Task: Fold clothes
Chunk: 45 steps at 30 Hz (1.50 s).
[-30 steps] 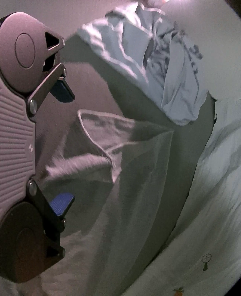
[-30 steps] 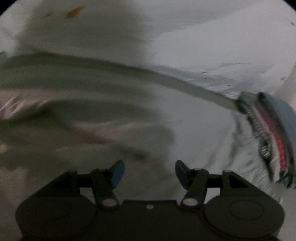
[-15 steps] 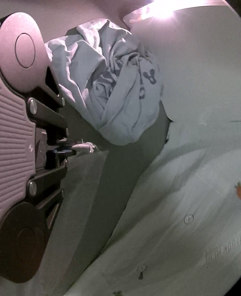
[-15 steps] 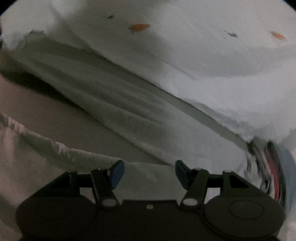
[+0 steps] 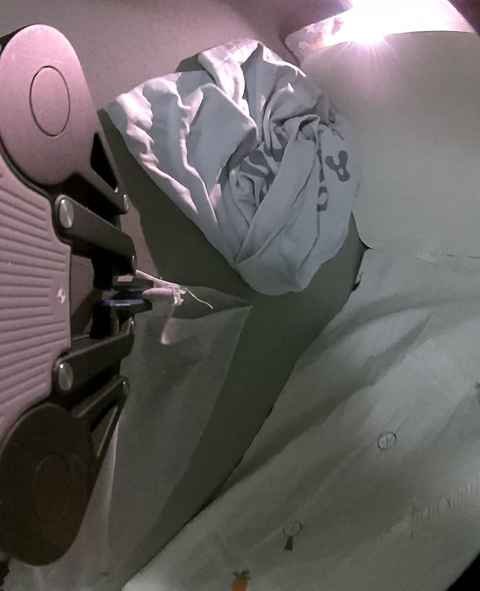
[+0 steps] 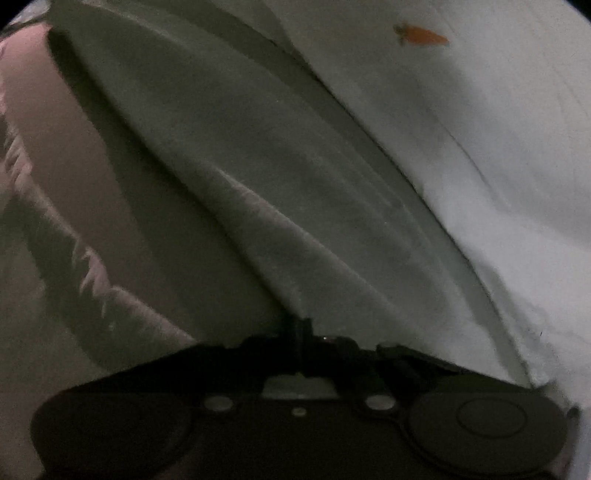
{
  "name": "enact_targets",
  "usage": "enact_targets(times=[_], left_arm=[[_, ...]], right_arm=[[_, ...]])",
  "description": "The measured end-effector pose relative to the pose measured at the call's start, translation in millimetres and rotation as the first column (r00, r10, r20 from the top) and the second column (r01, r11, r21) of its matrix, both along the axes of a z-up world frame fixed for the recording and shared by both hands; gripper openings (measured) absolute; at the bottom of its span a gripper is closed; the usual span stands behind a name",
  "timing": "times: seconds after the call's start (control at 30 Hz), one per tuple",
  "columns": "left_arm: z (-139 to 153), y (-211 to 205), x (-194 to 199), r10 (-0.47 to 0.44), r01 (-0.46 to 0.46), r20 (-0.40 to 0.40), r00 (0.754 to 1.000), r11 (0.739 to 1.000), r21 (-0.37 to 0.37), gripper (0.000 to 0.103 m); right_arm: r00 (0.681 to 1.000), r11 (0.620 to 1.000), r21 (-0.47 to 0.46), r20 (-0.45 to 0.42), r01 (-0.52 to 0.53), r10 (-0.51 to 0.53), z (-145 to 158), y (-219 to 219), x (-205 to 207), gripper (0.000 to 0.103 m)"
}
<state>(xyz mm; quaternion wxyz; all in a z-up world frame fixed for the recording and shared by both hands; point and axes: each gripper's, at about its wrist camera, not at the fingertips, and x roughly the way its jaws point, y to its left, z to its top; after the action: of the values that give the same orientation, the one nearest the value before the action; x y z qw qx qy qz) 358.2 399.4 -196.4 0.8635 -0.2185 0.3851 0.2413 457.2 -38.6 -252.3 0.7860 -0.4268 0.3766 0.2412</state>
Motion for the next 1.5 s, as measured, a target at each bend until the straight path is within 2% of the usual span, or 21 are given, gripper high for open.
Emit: enact_targets(times=[0.1,0.17,0.23,0.3,0.37,0.43,0.47,0.57,0.77,0.83,0.87,0.93,1.03,1.1,1.13,1.17,1.2,1.23,1.27,1.43,1.5], left_arm=[[-12.6,-5.8,-6.9,-0.040,0.048,-0.111,0.993,0.997,0.069,0.013],[-24.0,-3.9,-10.4,-0.060,0.074,-0.182,0.981,0.995,0.072,0.017],[-27.5,0.5,-15.6,-0.071,0.085,-0.202,0.977,0.995,0.059,0.023],[-22.4,7.0,-18.6,-0.086,0.091,-0.155,0.984,0.996,0.025,0.040],[-13.8,14.4,-11.7,-0.109,0.108,-0.079,0.991,0.994,-0.019,0.054],[-7.7,20.1,2.4,-0.137,0.136,-0.017,0.990,0.990,-0.045,0.070],[-7.2,22.1,12.3,-0.153,0.152,-0.002,0.988,0.987,-0.051,0.078],[-15.8,25.8,50.9,-0.202,0.202,-0.006,0.979,0.979,-0.037,0.082],[-44.4,34.0,128.7,-0.270,0.278,-0.133,0.954,0.959,0.052,0.083],[-52.4,37.4,145.0,-0.298,0.309,-0.152,0.942,0.949,0.058,0.084],[-56.0,39.3,151.0,-0.306,0.318,-0.157,0.939,0.946,0.062,0.091],[-59.1,39.6,157.4,-0.319,0.332,-0.148,0.936,0.940,0.073,0.092],[-59.2,39.0,152.8,-0.291,0.304,-0.119,0.949,0.947,0.108,0.085],[-59.0,38.7,148.4,-0.268,0.279,-0.097,0.958,0.951,0.133,0.055],[-58.9,38.6,146.3,-0.257,0.267,-0.087,0.963,0.953,0.145,0.046],[-58.8,38.4,144.1,-0.245,0.254,-0.076,0.967,0.954,0.157,0.023],[-58.7,38.3,142.0,-0.234,0.241,-0.065,0.970,0.956,0.169,0.011],[-57.5,40.9,140.5,-0.227,0.232,-0.051,0.973,0.959,0.161,0.010],[-55.2,44.5,140.4,-0.207,0.211,-0.042,0.977,0.965,0.158,0.003],[-38.1,61.0,155.2,-0.142,0.141,-0.009,0.990,0.968,0.209,0.002],[-38.1,65.8,163.9,-0.132,0.136,-0.034,0.991,0.964,0.228,0.002]], right_arm=[[0.999,0.999,0.029,-0.030,0.023,-0.023,9.4,-6.9,-8.3,0.000],[0.997,0.998,0.036,-0.057,0.051,-0.049,11.0,-12.6,-13.1,0.000],[0.996,0.998,0.016,-0.060,0.059,-0.058,7.9,-14.3,-17.3,0.001],[0.995,0.995,0.037,-0.057,0.088,-0.086,11.0,-13.3,-19.4,0.003],[0.985,0.982,0.093,-0.061,0.165,-0.160,18.9,-13.1,-23.8,0.024],[0.969,0.955,0.164,-0.076,0.246,-0.236,26.0,-17.3,-24.7,0.039],[0.960,0.942,0.190,-0.086,0.278,-0.266,28.1,-19.2,-25.9,0.040],[0.941,0.917,0.215,-0.108,0.337,-0.321,28.2,-15.8,-34.9,0.041],[0.926,0.906,0.197,-0.138,0.373,-0.351,20.8,-2.8,-41.3,0.042],[0.924,0.905,0.201,-0.162,0.375,-0.347,19.7,2.5,-44.2,0.042],[0.924,0.906,0.198,-0.167,0.374,-0.345,19.0,5.3,-45.0,0.042],[0.926,0.911,0.185,-0.163,0.368,-0.341,17.5,11.3,-45.6,0.042],[0.917,0.906,0.174,-0.175,0.387,-0.358,19.1,19.5,-41.3,0.042],[0.915,0.903,0.180,-0.192,0.389,-0.355,21.0,25.9,-40.4,0.042],[0.916,0.905,0.185,-0.201,0.384,-0.347,21.4,30.1,-40.7,0.042],[0.919,0.908,0.187,-0.206,0.375,-0.337,21.2,34.2,-41.1,0.041],[0.926,0.916,0.182,-0.201,0.356,-0.320,20.5,39.1,-40.8,0.041],[0.935,0.927,0.175,-0.191,0.332,-0.298,20.1,44.9,-39.6,0.041],[0.942,0.936,0.169,-0.188,0.309,-0.278,19.6,50.3,-38.2,0.041],[0.964,0.955,0.182,-0.168,0.234,-0.204,26.7,70.6,-32.8,0.040],[0.968,0.954,0.202,-0.159,0.222,-0.191,32.2,74.4,-32.5,0.040]])
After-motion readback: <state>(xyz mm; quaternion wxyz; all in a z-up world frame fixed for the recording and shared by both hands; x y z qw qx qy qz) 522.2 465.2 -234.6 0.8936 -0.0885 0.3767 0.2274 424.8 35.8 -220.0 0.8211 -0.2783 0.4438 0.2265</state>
